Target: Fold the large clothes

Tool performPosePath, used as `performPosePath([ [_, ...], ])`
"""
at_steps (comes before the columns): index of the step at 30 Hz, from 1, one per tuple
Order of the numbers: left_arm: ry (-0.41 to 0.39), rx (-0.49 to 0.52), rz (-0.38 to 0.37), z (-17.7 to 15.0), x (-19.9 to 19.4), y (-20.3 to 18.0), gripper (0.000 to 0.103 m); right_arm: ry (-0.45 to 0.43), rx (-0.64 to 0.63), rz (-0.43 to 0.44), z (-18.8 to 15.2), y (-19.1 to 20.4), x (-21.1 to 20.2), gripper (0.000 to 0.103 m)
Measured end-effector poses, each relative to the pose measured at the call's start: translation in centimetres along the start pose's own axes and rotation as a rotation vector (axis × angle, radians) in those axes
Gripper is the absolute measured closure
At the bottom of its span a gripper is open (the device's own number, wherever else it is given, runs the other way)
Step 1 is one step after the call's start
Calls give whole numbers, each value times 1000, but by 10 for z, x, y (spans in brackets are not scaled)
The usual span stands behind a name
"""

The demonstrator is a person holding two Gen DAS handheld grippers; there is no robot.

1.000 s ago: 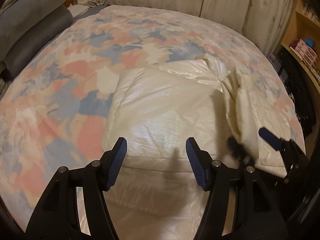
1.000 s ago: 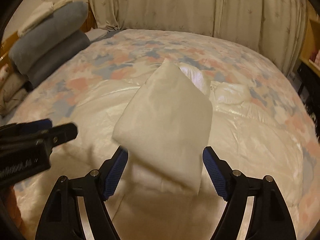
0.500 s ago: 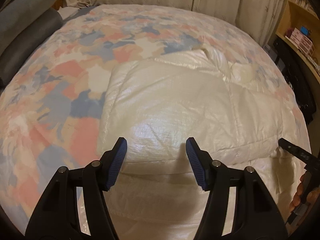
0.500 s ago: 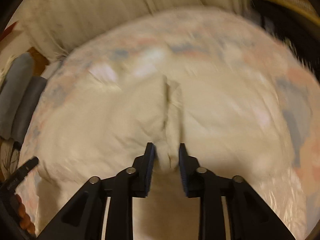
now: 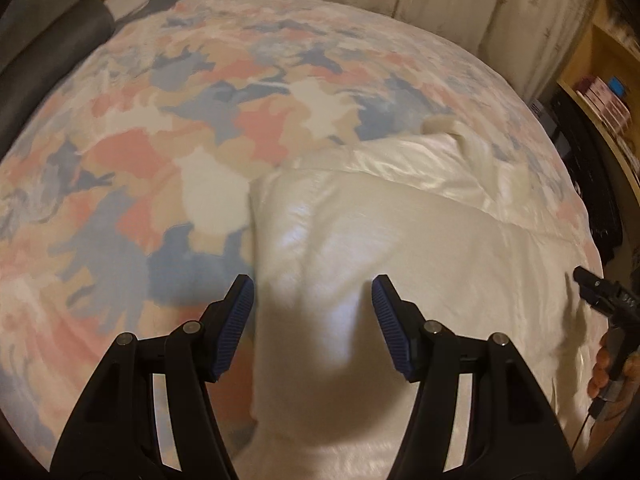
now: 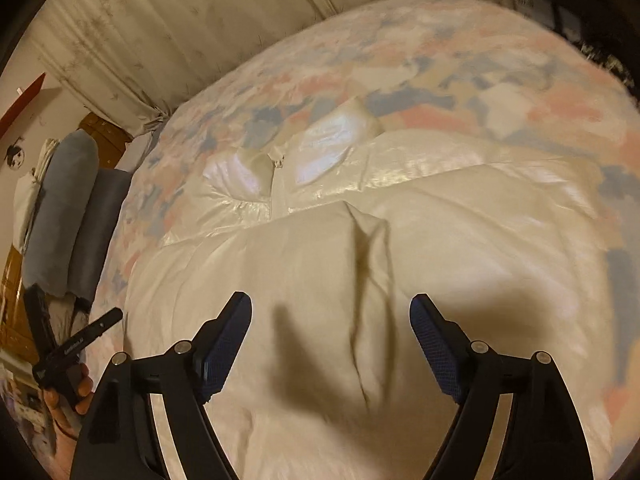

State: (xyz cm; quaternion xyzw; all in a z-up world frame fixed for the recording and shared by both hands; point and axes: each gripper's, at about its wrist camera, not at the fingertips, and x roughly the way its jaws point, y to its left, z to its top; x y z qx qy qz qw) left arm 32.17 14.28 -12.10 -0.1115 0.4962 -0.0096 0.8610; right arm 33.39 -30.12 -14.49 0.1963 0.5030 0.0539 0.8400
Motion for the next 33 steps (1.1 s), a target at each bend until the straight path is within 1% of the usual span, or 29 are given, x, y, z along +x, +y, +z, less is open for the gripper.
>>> performPosePath([
  [2,25,-5,20,6,16,6,44,23,-8,-16,9,2,24,22],
  [3,32,-6,19,8,23,7,44,26,-26,-18,10,5,34,25],
  [4,35,-11,25,10,29,6,44,25,-46,-11,7,7,41,42],
  [5,33,-8,28,11,31,4,45,30,-77,8,7,9,46,74],
  [6,21,0,36,11,31,0,48,26,-99,27,5,13,47,85],
  [7,-20,27,66,13,28,-8,50,-3,-120,24,3,17,42,89],
  [8,-50,50,88,13,26,-14,56,-68,-161,-5,3,24,31,91],
  [10,-102,93,153,14,27,-29,59,-157,-173,-23,5,27,18,91],
  [11,-103,100,166,14,31,-33,60,-179,-159,-39,8,23,17,92],
  [12,-94,107,178,14,38,-37,62,-166,-152,-64,10,19,22,92],
  [13,-87,112,191,13,44,-41,63,-116,-144,-93,10,14,37,91],
  [15,-88,120,218,11,54,-45,63,-58,-144,-125,5,10,52,83],
  [17,-98,133,243,10,56,-50,63,-45,-158,-138,2,12,54,70],
  [18,-106,143,251,10,55,-53,63,-41,-154,-150,2,14,50,67],
  [19,-118,158,253,10,49,-56,63,-42,-147,-165,3,15,46,62],
  [20,-124,165,248,9,45,-58,63,-53,-142,-180,4,16,39,56],
  [21,-131,169,240,9,39,-59,63,-83,-144,-203,3,18,28,55],
  [24,-188,163,208,11,5,-70,63,-184,-195,-274,-5,30,-6,48],
  [25,-213,165,193,12,-6,-77,63,-210,-211,-280,-8,37,-14,46],
  [26,-233,170,177,12,-14,-85,63,-236,-229,-268,-9,46,-21,45],
  [28,-259,181,152,12,-24,-107,63,-257,-256,-225,-10,64,-29,45],
  [31,-249,171,118,8,-23,-133,63,-254,-297,-176,-12,96,-16,45],
  [33,-228,148,123,2,-8,-145,62,-238,-320,-172,-15,110,1,45],
])
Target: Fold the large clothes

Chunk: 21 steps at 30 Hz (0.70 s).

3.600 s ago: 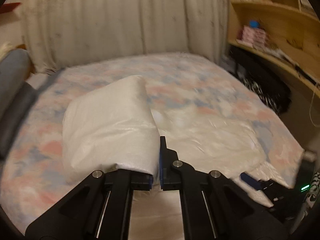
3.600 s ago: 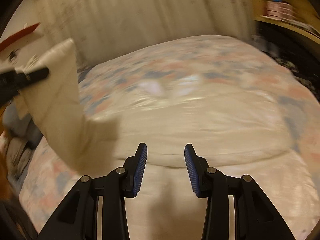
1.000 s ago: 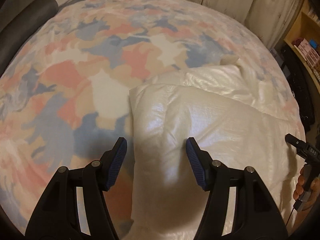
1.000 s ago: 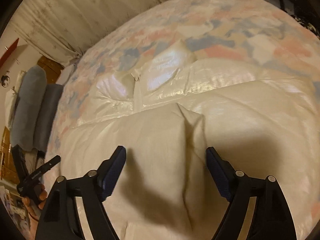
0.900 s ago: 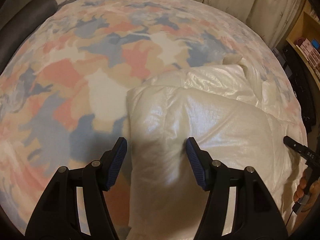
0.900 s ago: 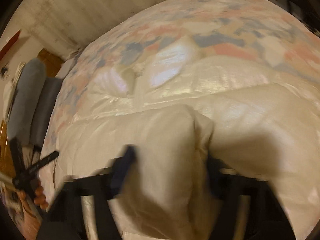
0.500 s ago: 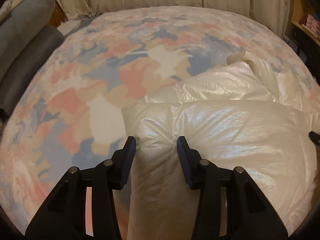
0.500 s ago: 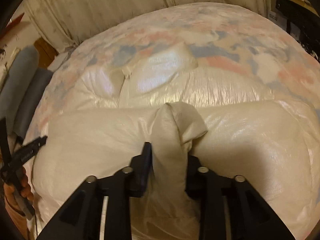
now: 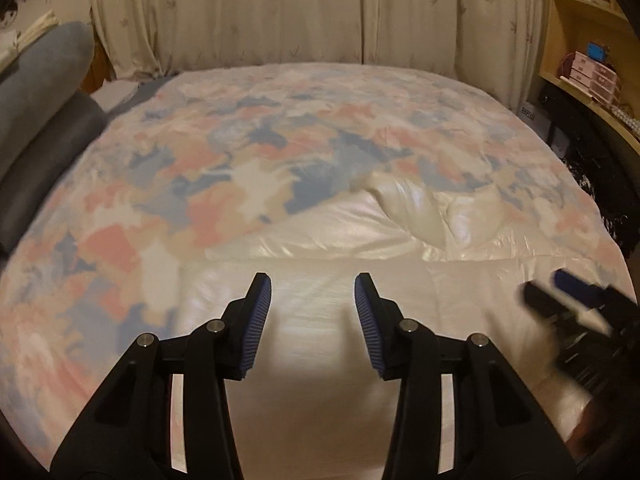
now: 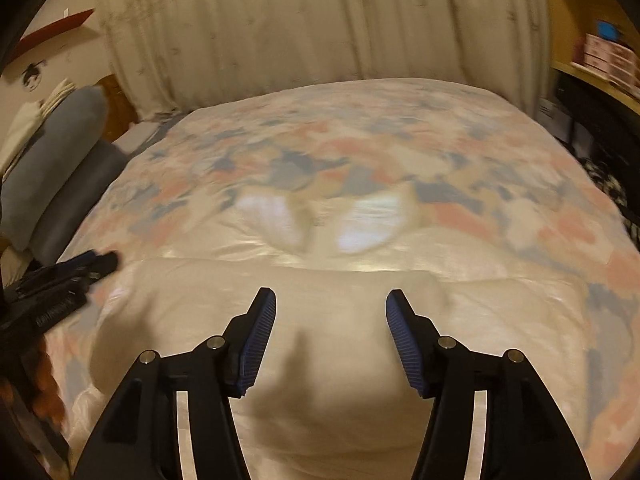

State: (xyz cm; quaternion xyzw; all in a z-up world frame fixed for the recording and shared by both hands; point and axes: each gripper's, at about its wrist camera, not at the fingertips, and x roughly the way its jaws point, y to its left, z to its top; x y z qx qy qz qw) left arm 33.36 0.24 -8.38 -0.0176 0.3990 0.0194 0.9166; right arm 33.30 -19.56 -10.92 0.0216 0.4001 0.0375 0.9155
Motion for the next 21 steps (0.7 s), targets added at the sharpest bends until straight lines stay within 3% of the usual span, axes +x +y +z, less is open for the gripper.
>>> performPosePath([
  [5,65,-15,57,-32,41,-16,62,85,-15,18,-19,28,50,45],
  [9,17,54,120,-53,55,-22,59,86,-71,-17,-34,28,72,45],
  [13,20,50,143,-53,64,-7,58,44,-76,-121,-37,-5,78,47],
  [16,25,28,155,-49,69,13,58,51,-1,-110,-39,-44,77,71],
  [21,44,-5,143,-49,75,34,57,51,37,-163,-36,-78,77,72],
])
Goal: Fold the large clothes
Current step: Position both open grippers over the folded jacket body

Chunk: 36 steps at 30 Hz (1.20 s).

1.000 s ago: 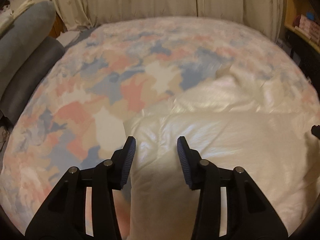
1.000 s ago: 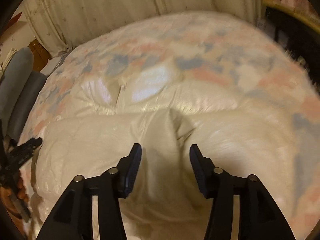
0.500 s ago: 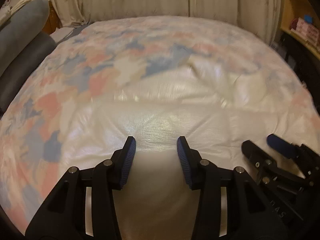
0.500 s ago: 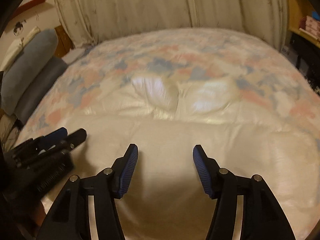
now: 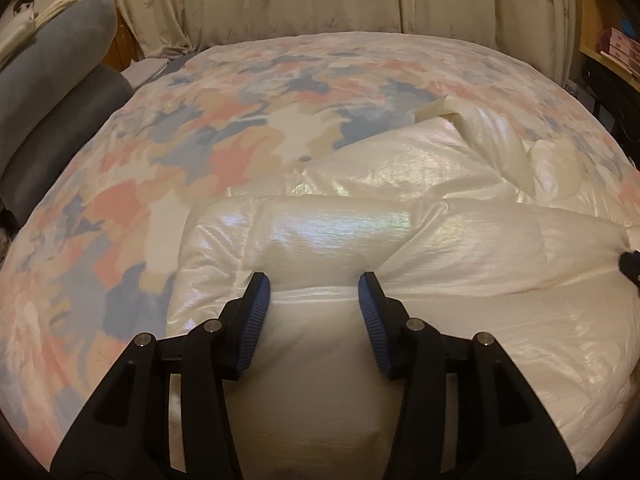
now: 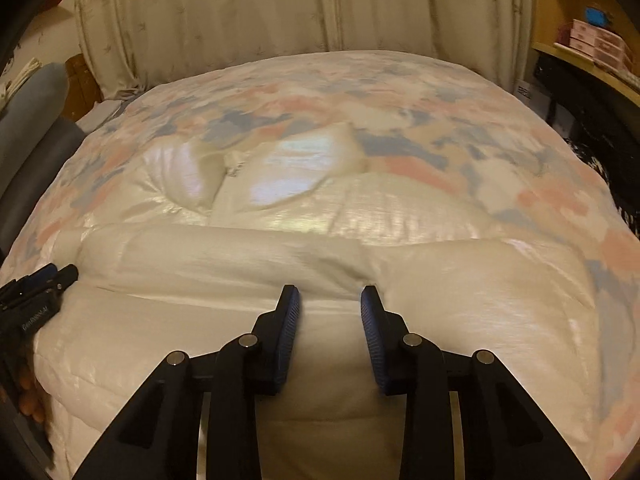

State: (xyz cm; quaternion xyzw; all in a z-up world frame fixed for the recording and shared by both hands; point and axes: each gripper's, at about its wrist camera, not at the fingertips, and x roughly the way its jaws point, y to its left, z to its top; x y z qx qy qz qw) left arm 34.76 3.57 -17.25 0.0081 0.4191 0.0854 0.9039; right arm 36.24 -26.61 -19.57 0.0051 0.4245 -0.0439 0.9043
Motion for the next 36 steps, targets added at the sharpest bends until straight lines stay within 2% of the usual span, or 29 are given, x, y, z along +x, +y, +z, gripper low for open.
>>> performPosePath([
  [1,3,-2,-5,1,1,2,57,1,25,-45,-1,-7,1,65],
  [2,6,-5,-11,0,2,3,57,-3,52,-32,-3,-20,-6,60],
  [5,8,-6,-15,0,3,3,57,11,116,16,-8,-42,-8,59],
  [11,22,-7,-24,1,0,4,55,10,89,-26,-9,-30,-17,57],
  [21,78,-38,-57,6,-24,13,55,5,119,8,-8,-24,-54,48],
  [24,92,-40,-80,5,-38,17,54,-5,119,16,-10,-21,-73,47],
  [28,70,-19,-83,0,-68,20,54,-19,119,28,-15,-17,-105,46],
  [32,40,-14,-85,-8,-107,28,44,-36,129,46,-24,-16,-141,42],
  [36,8,-13,-93,-19,-147,37,41,-68,131,57,-37,-13,-182,37],
])
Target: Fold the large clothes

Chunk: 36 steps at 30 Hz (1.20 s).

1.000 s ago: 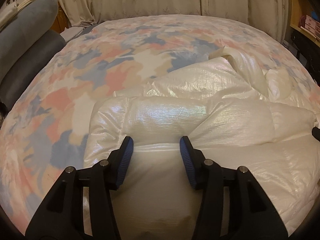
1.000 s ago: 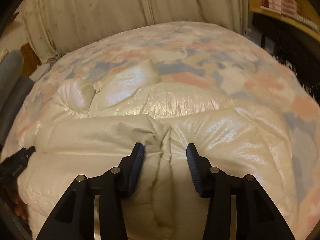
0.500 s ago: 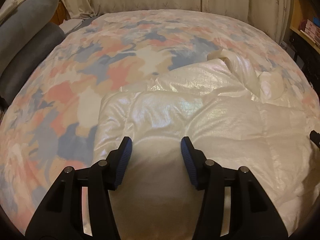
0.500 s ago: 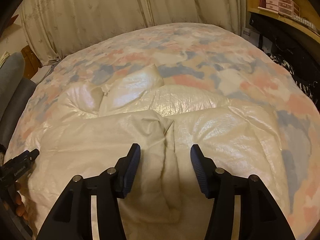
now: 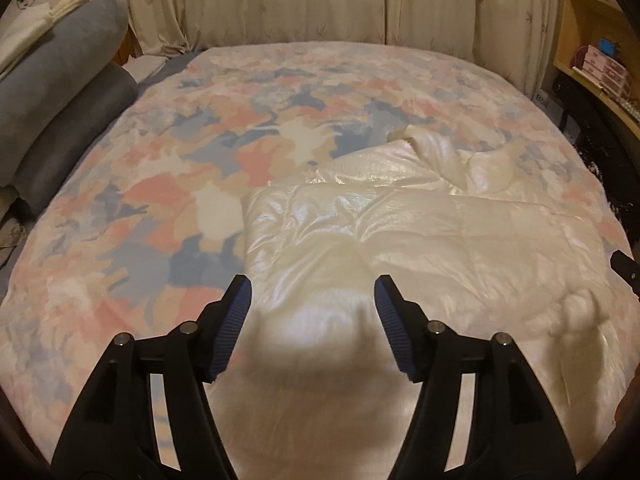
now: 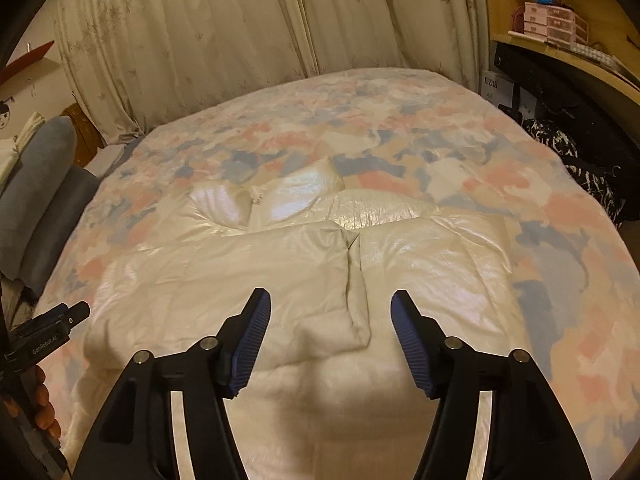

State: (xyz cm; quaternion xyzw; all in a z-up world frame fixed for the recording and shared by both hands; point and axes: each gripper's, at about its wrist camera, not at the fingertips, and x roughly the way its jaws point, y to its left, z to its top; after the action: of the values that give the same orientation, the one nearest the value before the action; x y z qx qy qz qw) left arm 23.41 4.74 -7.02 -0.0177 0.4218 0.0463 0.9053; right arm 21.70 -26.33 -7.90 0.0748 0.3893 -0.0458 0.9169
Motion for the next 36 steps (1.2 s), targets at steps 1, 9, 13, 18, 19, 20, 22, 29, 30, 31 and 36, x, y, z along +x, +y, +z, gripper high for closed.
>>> performPosePath([
  [1,-10,3,-1,-3,-10,1,40,-6,-1,2,-3,1,-9,36],
  [9,-92,40,8,-31,-94,7,33,-52,-7,24,-31,0,-94,30],
  [13,-126,45,2,-43,-131,14,30,-80,-13,37,-46,-4,-137,23],
  [18,-137,25,-11,-61,-164,33,28,-103,-27,45,-64,-14,-189,20],
  [19,-133,23,-15,-67,-170,39,27,-104,-28,48,-69,-15,-196,19],
  [20,-126,20,-21,-72,-174,43,27,-105,-29,48,-73,-18,-204,18],
  [22,-112,16,-37,-80,-177,52,27,-99,-28,45,-84,-23,-218,18],
  [29,-22,19,-106,-131,-181,86,27,-40,-8,46,-139,-52,-246,16],
  [30,-11,18,-110,-139,-179,90,27,-31,-4,39,-147,-57,-246,16],
  [31,5,21,-110,-150,-177,96,27,-22,0,32,-156,-62,-248,16],
  [36,72,-12,-101,-186,-162,122,27,51,54,-15,-201,-101,-242,16],
])
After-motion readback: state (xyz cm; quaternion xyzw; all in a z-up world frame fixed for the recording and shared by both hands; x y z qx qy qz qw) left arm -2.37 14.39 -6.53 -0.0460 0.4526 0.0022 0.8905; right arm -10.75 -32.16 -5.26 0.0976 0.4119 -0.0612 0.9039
